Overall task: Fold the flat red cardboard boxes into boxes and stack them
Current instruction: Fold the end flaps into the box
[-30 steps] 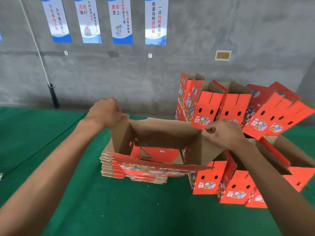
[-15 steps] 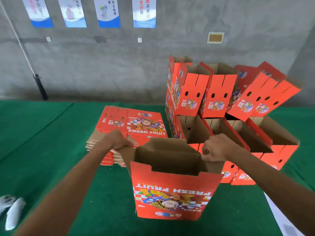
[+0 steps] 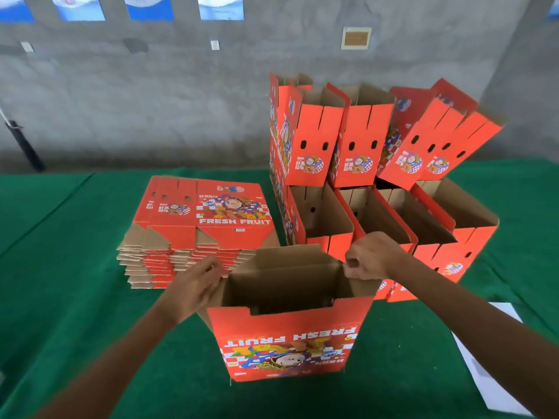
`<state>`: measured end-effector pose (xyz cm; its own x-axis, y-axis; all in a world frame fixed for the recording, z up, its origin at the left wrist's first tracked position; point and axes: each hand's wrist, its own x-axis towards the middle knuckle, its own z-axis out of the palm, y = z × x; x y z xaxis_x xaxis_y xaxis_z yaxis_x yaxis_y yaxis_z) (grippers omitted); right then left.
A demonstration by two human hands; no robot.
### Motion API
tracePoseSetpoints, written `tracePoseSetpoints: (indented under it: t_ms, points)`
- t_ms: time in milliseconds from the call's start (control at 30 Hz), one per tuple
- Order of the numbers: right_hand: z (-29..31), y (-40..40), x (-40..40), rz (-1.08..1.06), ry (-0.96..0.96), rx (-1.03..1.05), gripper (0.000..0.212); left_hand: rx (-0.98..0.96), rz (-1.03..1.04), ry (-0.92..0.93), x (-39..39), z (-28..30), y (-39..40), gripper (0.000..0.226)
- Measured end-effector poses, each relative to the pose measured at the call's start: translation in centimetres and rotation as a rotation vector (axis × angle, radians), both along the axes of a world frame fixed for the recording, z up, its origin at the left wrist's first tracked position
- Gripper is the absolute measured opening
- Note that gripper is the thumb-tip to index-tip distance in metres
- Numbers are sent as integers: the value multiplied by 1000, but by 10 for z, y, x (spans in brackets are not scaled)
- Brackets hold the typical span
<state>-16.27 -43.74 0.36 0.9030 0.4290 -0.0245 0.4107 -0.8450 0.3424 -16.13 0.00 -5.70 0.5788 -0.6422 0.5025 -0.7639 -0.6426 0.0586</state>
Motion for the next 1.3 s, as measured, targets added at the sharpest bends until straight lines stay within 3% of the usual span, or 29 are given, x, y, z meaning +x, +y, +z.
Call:
tracePoseSetpoints:
  t_ms: [67,167,267,367,533,800,933,1033,1100,1167,1300]
  points:
    - [-9,-5,-5,3,-21,54,40,-91,-28,48,-15,-2,1,29]
    - [-24,-12,-11,4,-22,121,28,-218,-41,344,-44,2,-5,54]
    - [-32,-11,-9,-11,-40,260,21,-226,-84,523,-76,-3,-4,73]
    - [-36,2,-10,-103,1,280,30,-129,-93,612,-92,-7,1,88]
    - [-39,6,-11,-263,3,251,31,106,-85,500,-92,-6,-10,104]
    - [-36,-1,-4,-273,30,263,31,97,-129,432,-87,3,-16,102]
    - [-35,2,-5,-276,7,242,32,98,-72,368,-80,4,-12,90]
    - [-31,7,-9,-326,59,235,24,148,-25,256,-68,9,-13,63]
    - [-28,11,-13,-348,87,307,21,217,60,253,-57,11,-14,60]
    - [-29,13,-14,-325,111,401,19,265,179,320,-48,12,-16,73]
    - [-30,2,-13,-242,286,702,34,198,351,439,-38,11,-31,85]
